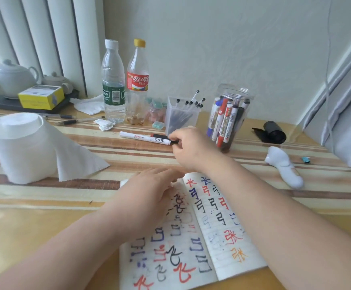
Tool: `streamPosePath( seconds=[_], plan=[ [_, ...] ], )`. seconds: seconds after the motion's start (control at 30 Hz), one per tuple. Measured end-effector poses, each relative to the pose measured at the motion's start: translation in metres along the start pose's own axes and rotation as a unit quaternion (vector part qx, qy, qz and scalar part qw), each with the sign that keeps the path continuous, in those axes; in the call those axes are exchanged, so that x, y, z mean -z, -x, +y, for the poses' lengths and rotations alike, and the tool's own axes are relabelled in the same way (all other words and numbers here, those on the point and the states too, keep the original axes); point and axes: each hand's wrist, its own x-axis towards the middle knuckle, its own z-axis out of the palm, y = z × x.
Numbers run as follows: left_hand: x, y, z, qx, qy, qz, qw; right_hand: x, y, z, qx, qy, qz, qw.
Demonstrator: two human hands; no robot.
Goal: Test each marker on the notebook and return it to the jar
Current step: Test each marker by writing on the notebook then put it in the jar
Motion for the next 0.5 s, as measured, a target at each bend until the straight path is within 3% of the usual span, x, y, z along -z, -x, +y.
streamPosePath(
  seconds=[0.2,0.37,0.5],
  plan=[
    [0.004,0.0,-0.009,-0.001,-0.005,-0.021,1.0,-0.025,-0.028,-0.015,-0.022,0.035,-0.093,0.995],
    [0.002,-0.001,-0.013,0.009,0.016,-0.027,0.999,-0.029,-0.042,-0.021,-0.026,0.063,-0.058,0.996],
    [0.002,0.0,-0.014,0.012,0.032,-0.022,0.999,-0.033,-0.04,-0.017,-0.05,0.102,-0.082,0.99]
  ],
)
